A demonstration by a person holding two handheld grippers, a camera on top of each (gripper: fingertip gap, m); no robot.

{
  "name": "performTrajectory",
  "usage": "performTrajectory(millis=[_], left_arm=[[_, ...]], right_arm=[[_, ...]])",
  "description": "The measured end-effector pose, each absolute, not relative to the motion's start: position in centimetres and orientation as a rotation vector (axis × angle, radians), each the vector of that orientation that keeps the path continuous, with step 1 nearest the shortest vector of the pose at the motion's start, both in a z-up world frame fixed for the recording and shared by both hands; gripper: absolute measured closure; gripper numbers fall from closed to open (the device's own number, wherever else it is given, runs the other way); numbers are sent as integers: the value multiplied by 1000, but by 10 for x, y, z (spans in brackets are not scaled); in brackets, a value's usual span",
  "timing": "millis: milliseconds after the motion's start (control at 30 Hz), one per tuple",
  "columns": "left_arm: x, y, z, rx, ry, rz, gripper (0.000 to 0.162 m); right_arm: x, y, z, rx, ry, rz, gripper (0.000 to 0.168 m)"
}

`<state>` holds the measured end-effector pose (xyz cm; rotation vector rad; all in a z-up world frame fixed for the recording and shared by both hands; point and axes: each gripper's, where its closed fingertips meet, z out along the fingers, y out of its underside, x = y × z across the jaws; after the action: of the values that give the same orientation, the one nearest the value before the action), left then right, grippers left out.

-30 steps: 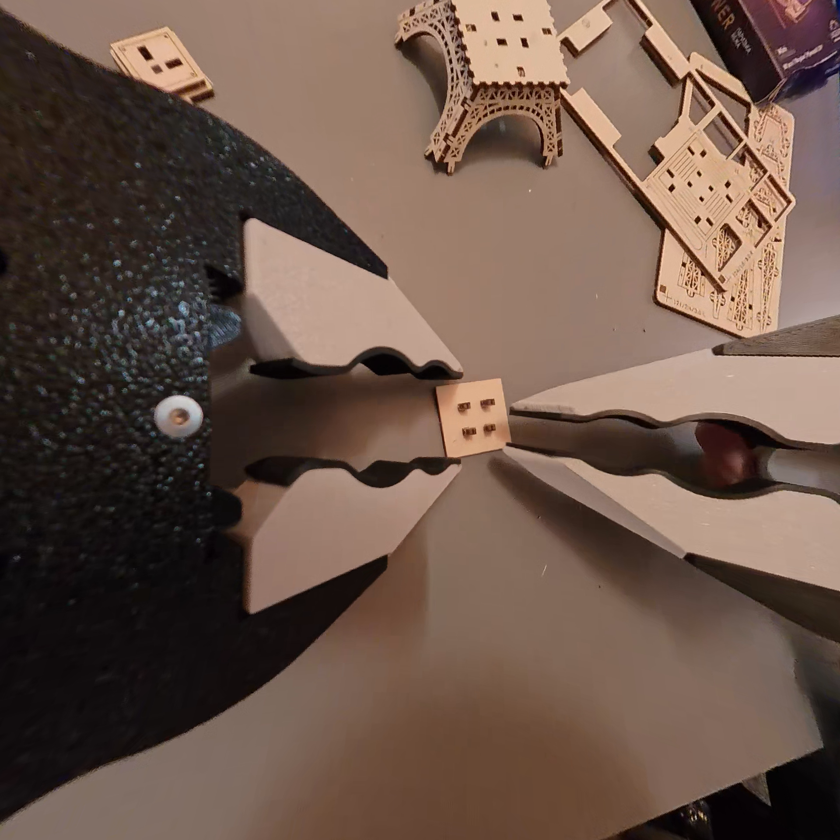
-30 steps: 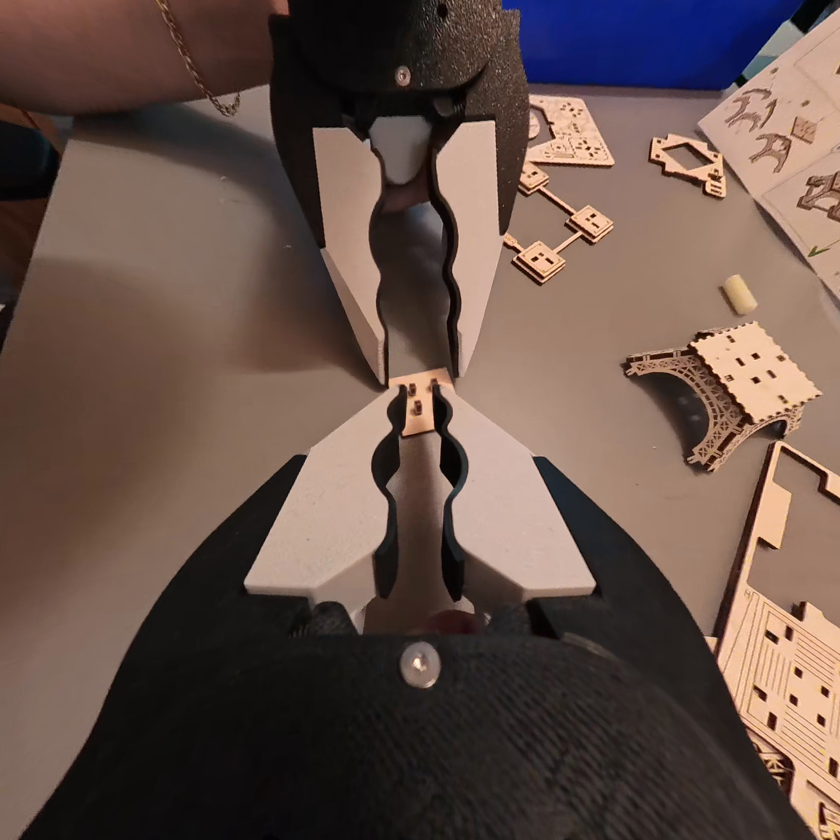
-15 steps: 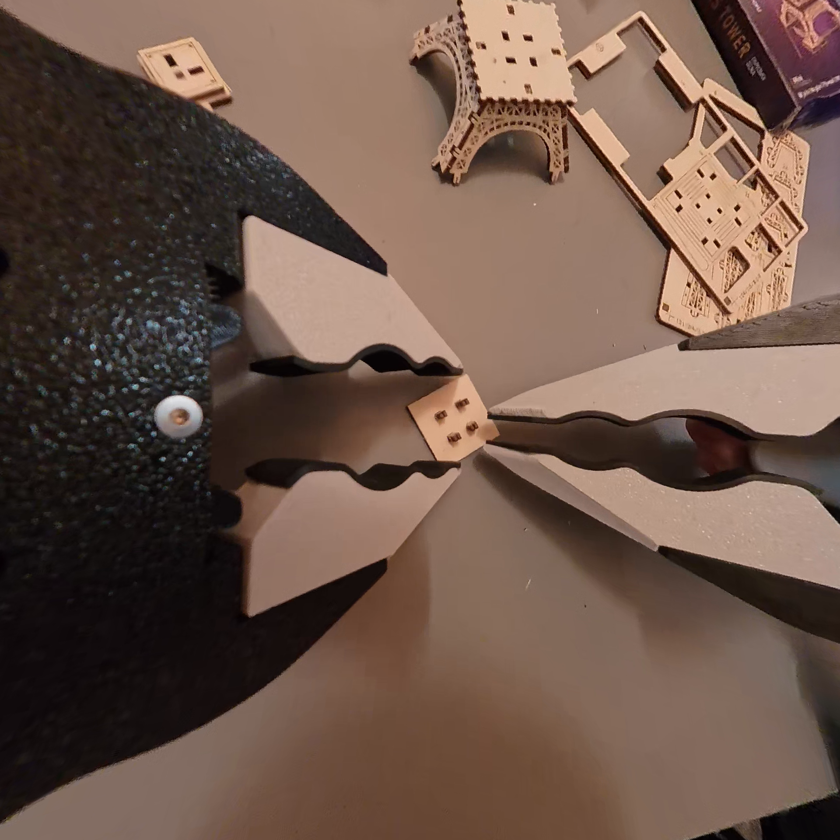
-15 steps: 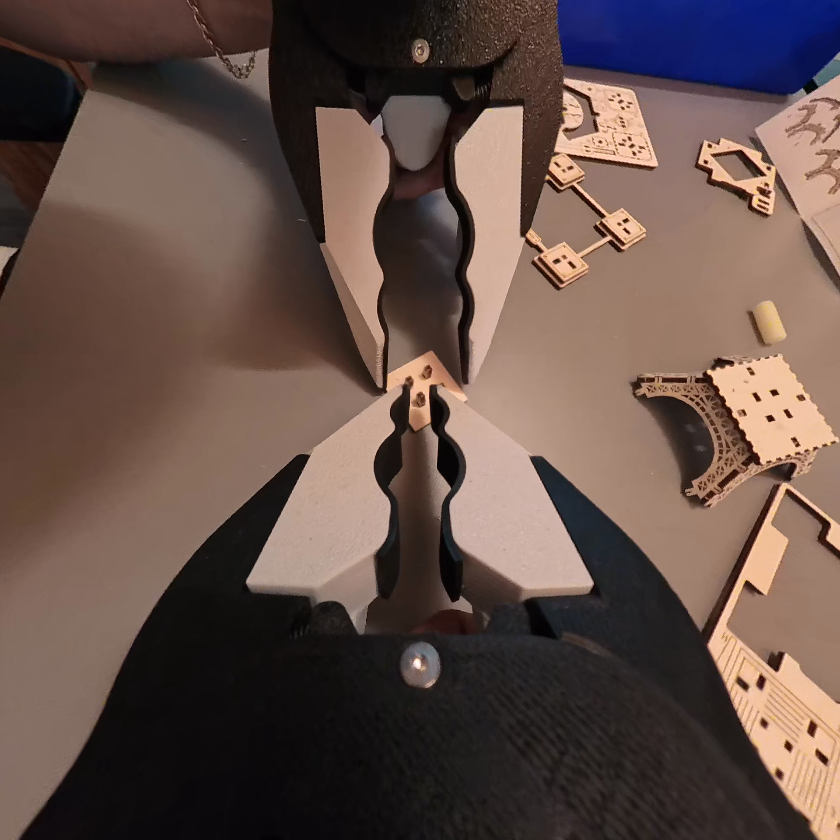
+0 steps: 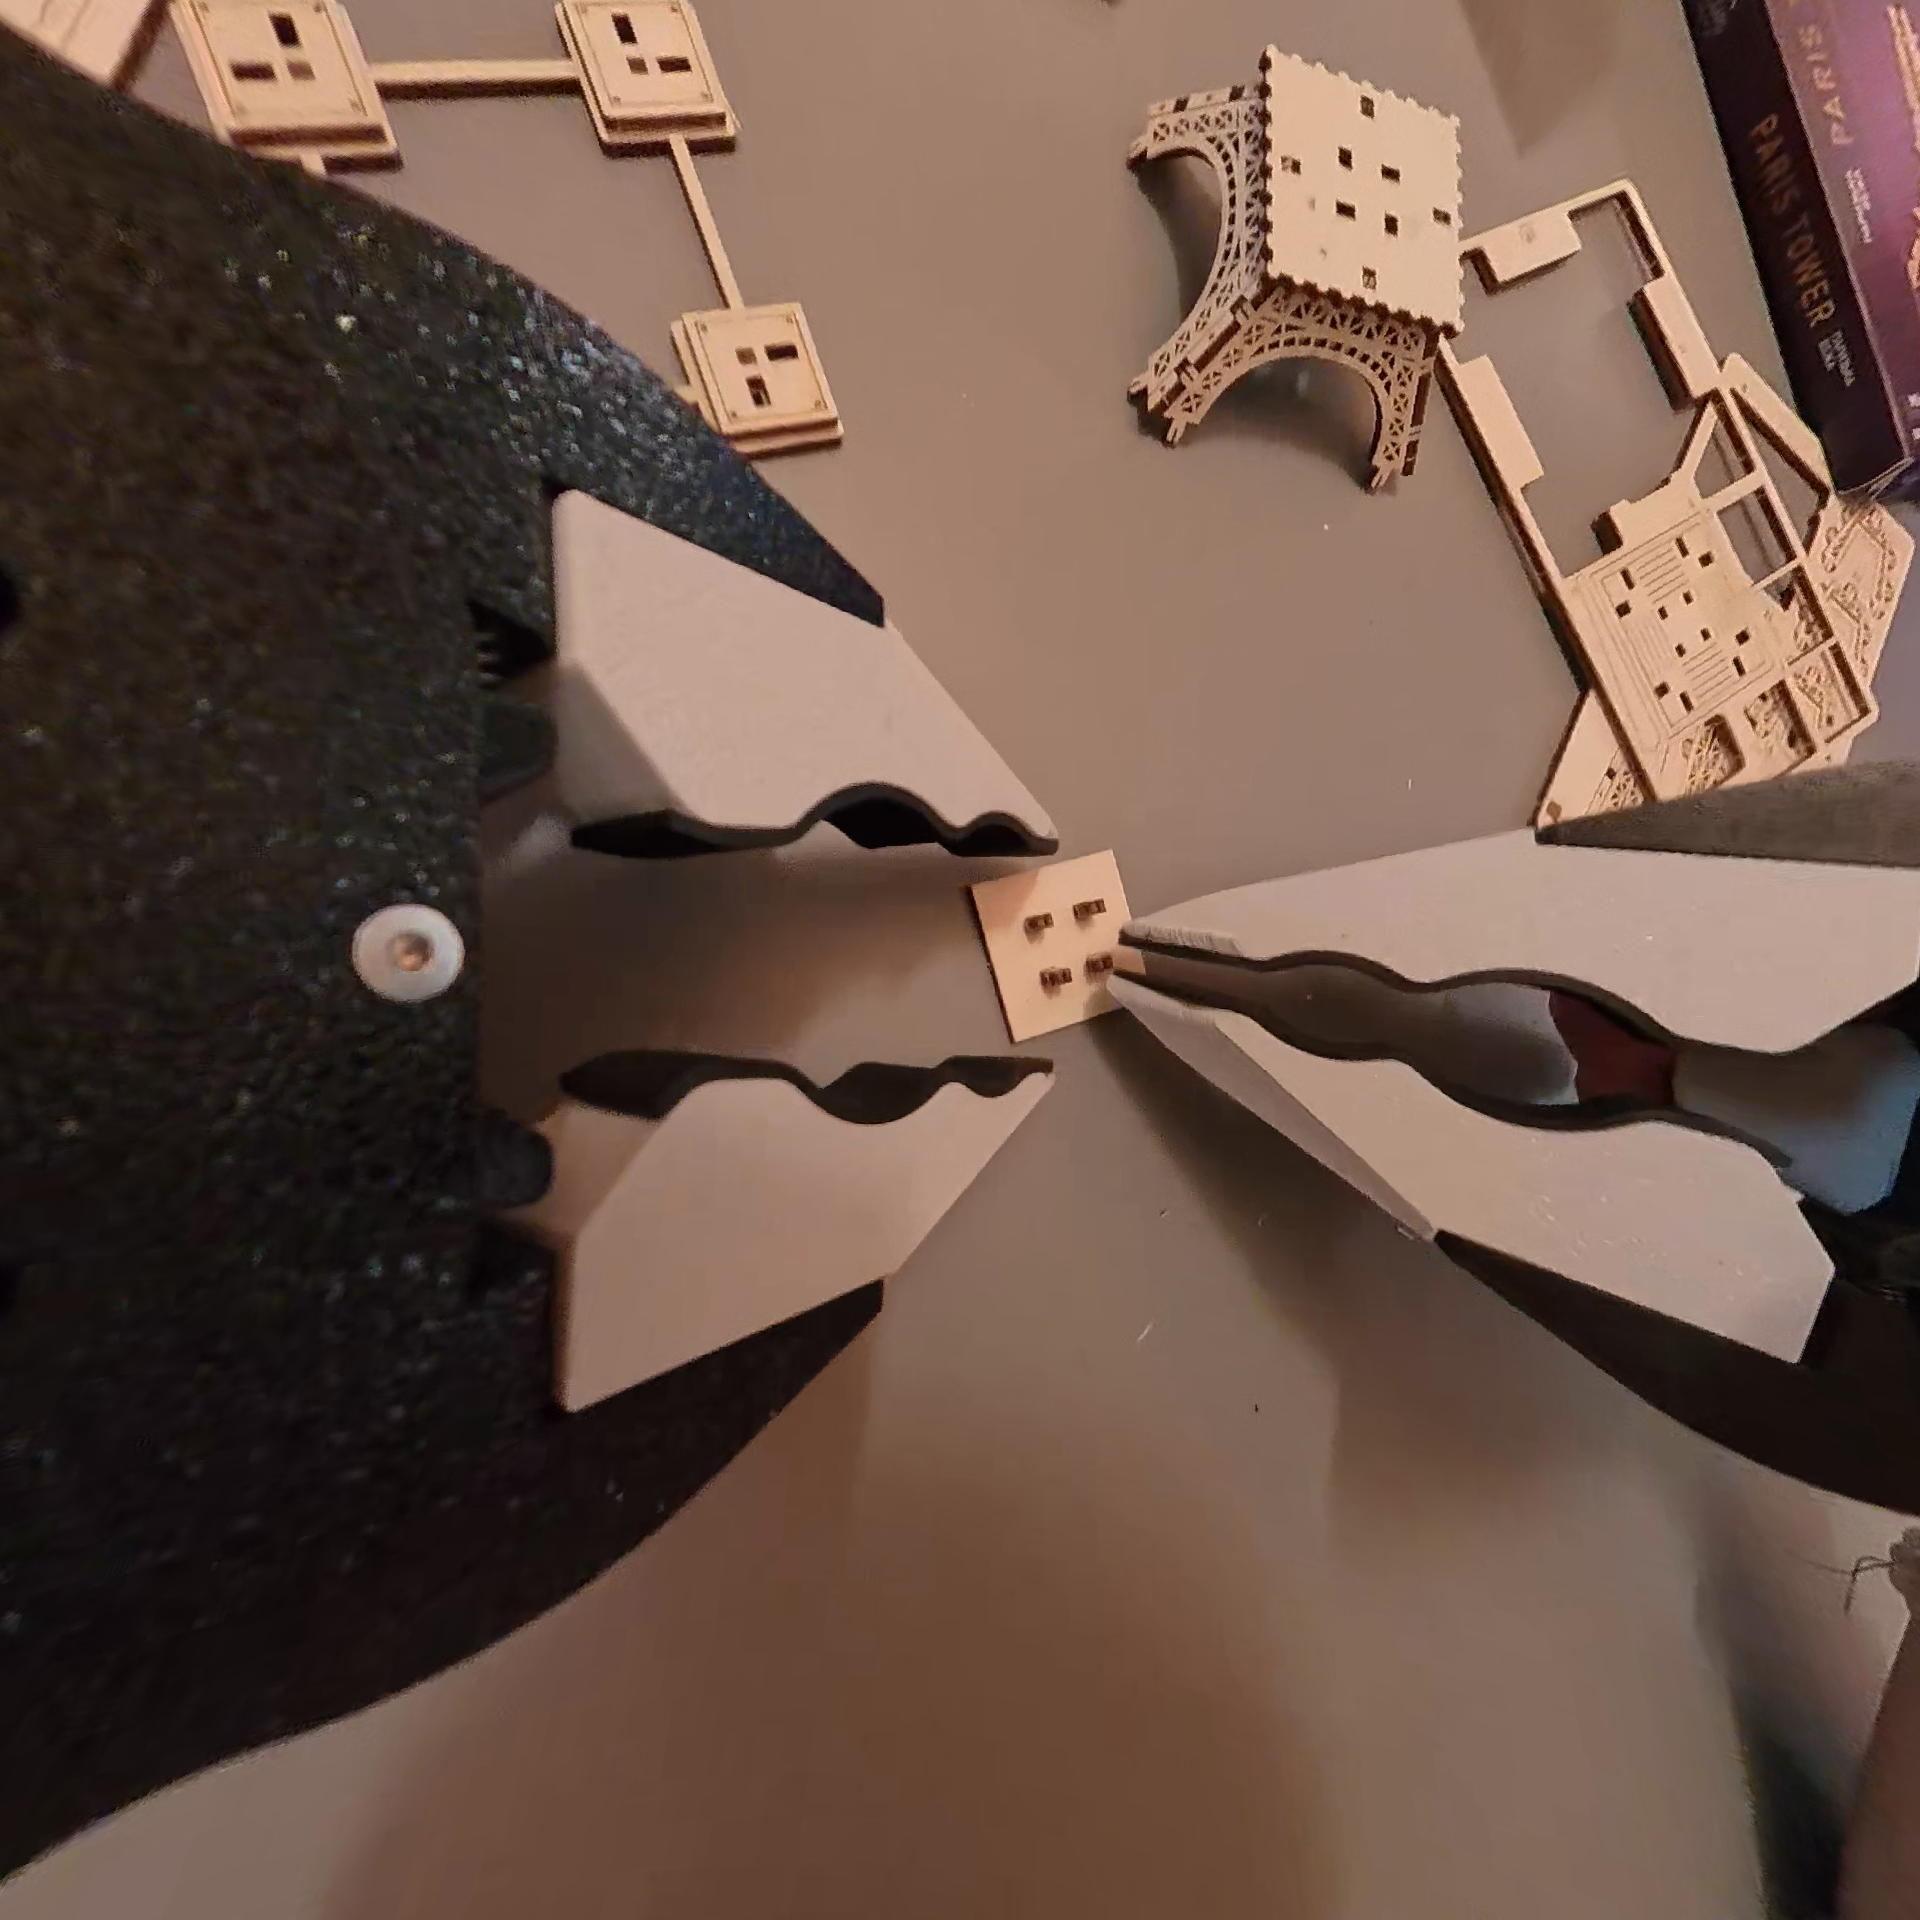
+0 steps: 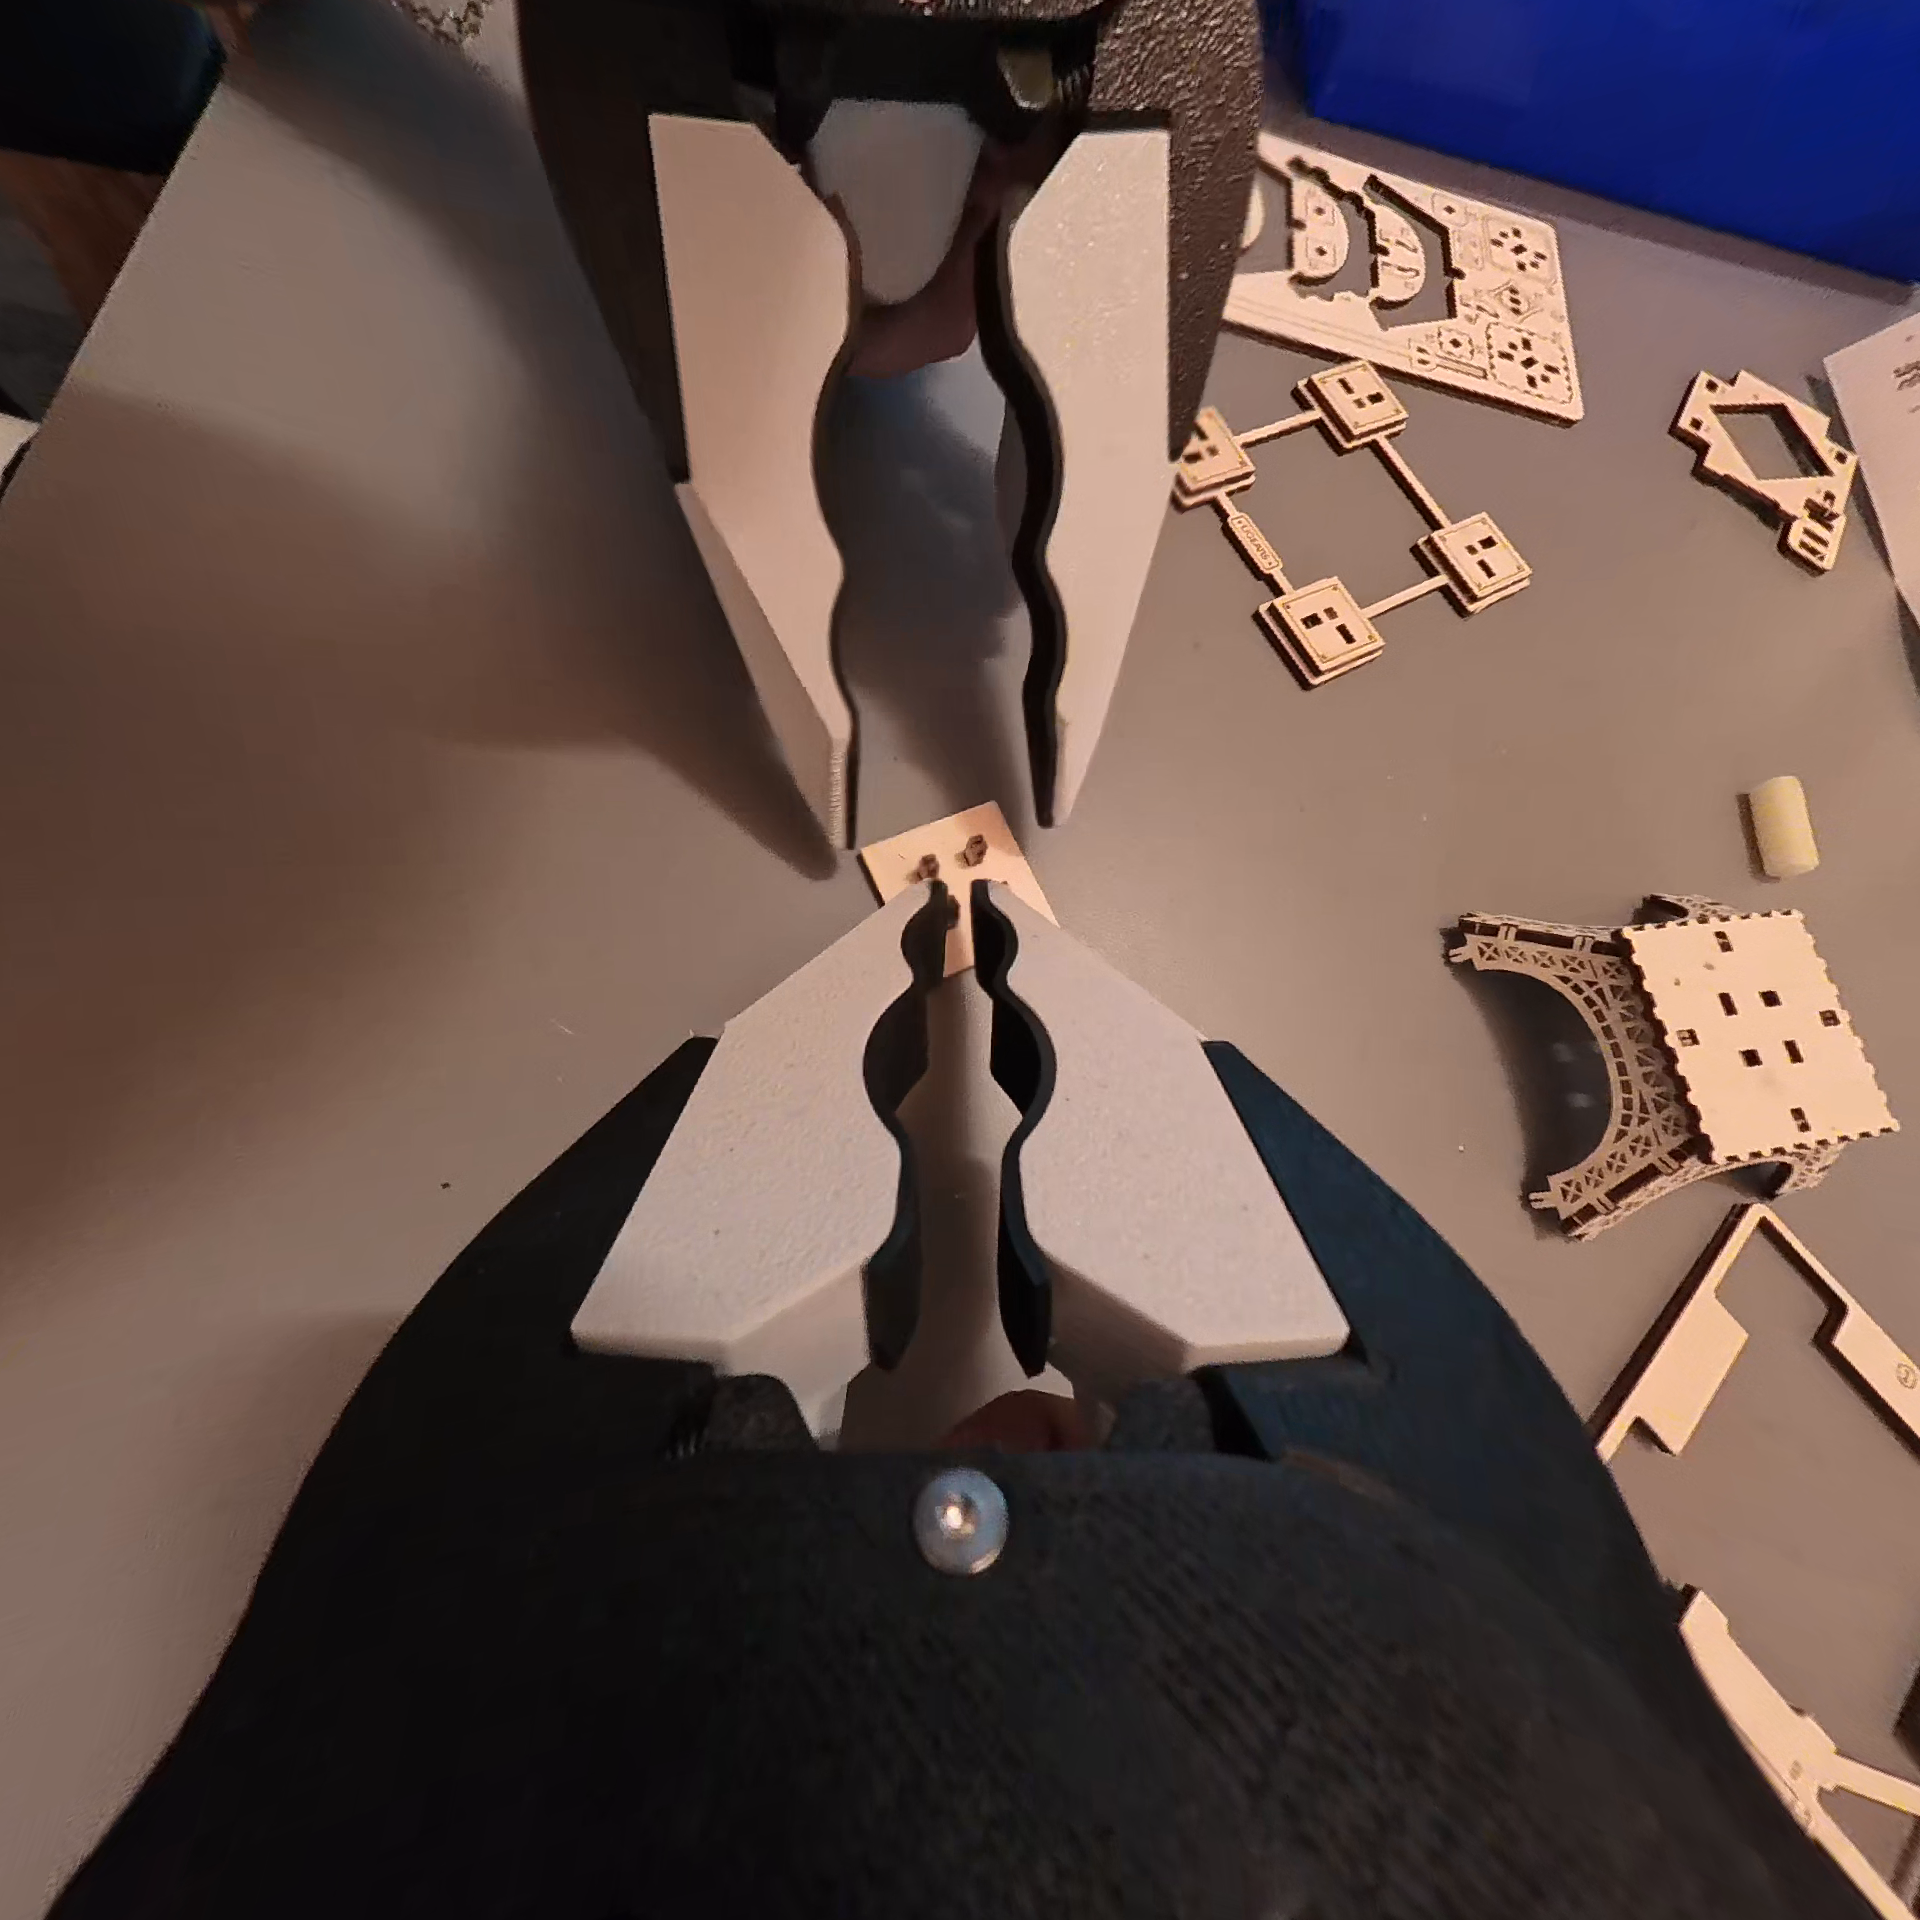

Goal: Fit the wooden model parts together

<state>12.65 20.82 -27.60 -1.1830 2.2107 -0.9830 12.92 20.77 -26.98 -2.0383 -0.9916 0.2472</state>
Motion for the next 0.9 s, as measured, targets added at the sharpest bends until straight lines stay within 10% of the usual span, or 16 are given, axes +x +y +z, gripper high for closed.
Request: performTrajectory(millis=[900], left_arm=[[132, 208, -284, -1193, 2271, -1009, 135]], right_arm=[[127, 209, -278, -2014, -1063, 398, 167]])
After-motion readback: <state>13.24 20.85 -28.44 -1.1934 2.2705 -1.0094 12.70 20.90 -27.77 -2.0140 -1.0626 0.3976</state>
